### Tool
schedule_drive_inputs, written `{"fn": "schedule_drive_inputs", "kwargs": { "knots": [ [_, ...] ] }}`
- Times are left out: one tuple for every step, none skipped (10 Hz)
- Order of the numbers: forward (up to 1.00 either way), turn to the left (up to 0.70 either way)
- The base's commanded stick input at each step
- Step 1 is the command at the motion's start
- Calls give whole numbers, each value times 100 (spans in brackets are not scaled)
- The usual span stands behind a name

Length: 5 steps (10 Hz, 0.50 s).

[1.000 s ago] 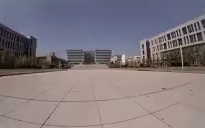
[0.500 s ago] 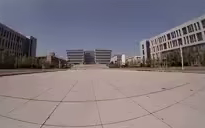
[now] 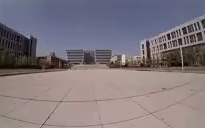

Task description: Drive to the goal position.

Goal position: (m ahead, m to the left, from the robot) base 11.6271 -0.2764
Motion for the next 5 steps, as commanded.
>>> {"fn": "schedule_drive_inputs", "kwargs": {
  "knots": [
    [4,0],
    [4,0],
    [4,0],
    [4,0],
    [4,0]
  ]
}}
